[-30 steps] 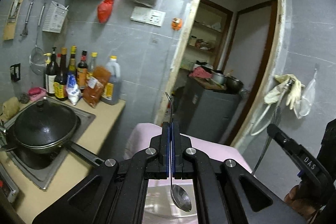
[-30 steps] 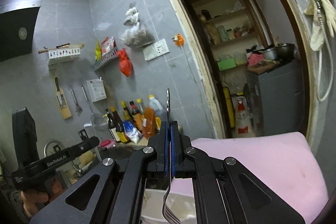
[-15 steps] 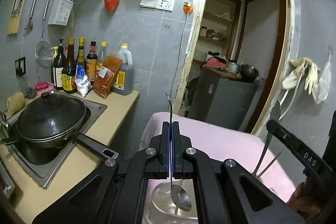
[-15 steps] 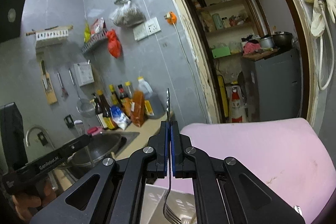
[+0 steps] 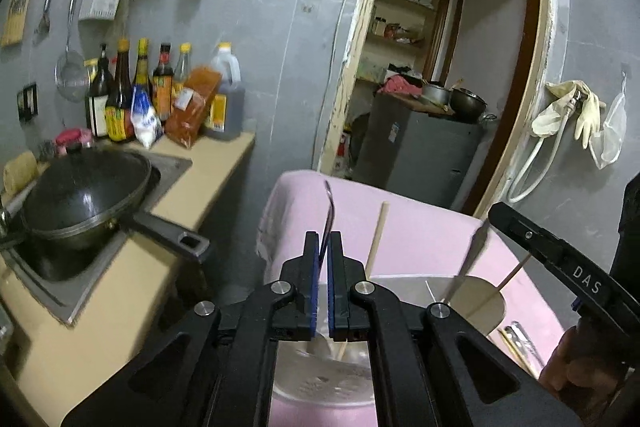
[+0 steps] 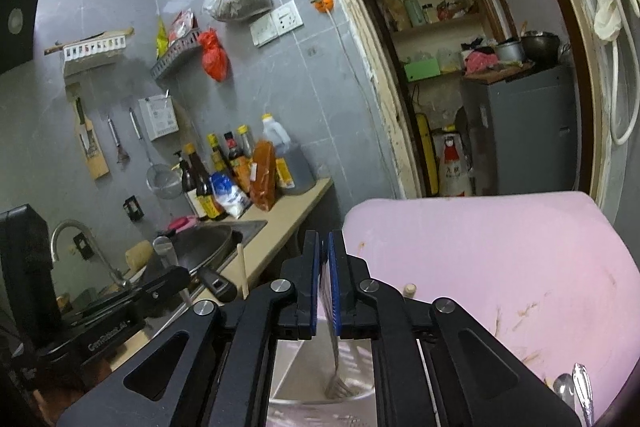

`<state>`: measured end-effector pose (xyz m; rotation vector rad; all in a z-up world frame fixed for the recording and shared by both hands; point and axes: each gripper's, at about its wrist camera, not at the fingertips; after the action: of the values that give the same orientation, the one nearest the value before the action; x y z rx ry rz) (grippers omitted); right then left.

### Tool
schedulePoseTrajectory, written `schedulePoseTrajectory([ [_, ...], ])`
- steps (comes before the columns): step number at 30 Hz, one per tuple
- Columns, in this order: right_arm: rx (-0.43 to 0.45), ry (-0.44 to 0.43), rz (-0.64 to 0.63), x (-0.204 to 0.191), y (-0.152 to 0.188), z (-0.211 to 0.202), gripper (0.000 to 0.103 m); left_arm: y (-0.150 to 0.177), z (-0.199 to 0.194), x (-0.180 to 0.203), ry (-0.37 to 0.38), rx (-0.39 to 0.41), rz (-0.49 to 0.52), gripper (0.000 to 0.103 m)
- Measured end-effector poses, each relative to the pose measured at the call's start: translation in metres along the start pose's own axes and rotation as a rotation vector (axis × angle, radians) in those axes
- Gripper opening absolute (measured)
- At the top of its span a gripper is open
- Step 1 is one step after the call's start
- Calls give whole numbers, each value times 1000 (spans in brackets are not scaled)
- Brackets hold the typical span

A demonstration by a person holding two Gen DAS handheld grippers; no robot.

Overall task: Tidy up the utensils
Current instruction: 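Carry the spoon and fork over the caddy and open both tools to drop them in, then move both tools back down to the remaining utensils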

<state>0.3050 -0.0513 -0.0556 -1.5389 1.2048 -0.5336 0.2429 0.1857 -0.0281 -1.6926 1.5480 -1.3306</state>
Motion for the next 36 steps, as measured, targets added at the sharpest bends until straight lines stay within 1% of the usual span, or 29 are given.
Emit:
schedulePoseTrajectory([
  [2,4,-6,-4,0,-2,-7,8,0,-3,-1,15,-10,-25,5],
  [4,12,-14,-1,1,-6,-14,19,-2,-10,2,29,-2,-46,6],
  [5,21,-15,2,2,-9,-20,20,-4,-13,5,30,5,-53,14],
  [6,26,-13,3,4,-11,-26,23,-6,-17,7,32,14,-56,19],
  [7,33,-10,6,6,-13,-32,28,-8,-21,11,41,30,-58,28],
  [8,41,-3,10,9,-15,-37,33,-10,-26,15,46,48,-59,34],
  [9,48,6,16,12,-17,-42,47,-12,-29,19,46,59,-59,37],
  [10,59,12,25,18,-20,-49,58,-15,-32,24,49,67,-58,44],
  [11,65,20,31,22,-22,-55,60,-17,-34,30,57,74,-56,51],
  [12,71,29,34,27,-24,-60,63,-20,-36,35,58,80,-53,53],
  [13,77,40,35,32,-27,-66,67,-22,-38,40,56,89,-47,58],
  [14,82,48,36,35,-28,-70,70,-23,-40,48,54,98,-35,66],
  [15,93,64,39,42,-31,-78,77,-25,-42,53,51,106,-26,71],
  [16,102,76,40,47,-32,-83,84,-26,-43,59,49,116,-19,81],
  [17,112,90,41,53,-33,-89,88,-26,-45,67,42,133,-11,88],
  [19,131,110,46,65,-34,-101,103,-27,-46,78,28,162,5,94],
  [22,148,149,35,83,-35,-115,103,-24,-44,97,11,176,42,94],
  [26,150,198,14,105,-33,-130,103,-15,-36,123,1,156,95,94],
  [29,140,233,5,122,-29,-140,103,-5,-30,138,3,142,116,94],
  [32,122,264,1,139,-23,-147,103,5,-22,150,9,125,120,94],
  [36,82,304,1,160,-13,-150,103,22,-13,161,21,77,97,94],
])
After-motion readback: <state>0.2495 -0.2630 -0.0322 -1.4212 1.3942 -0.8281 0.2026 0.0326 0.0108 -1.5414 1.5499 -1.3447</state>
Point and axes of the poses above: each gripper's, at about its wrist camera, not at the fingertips, and z roughly the way its jaws point, x to its right, y to its underside, and after that the axes turned 14 degrees about y, right-handed
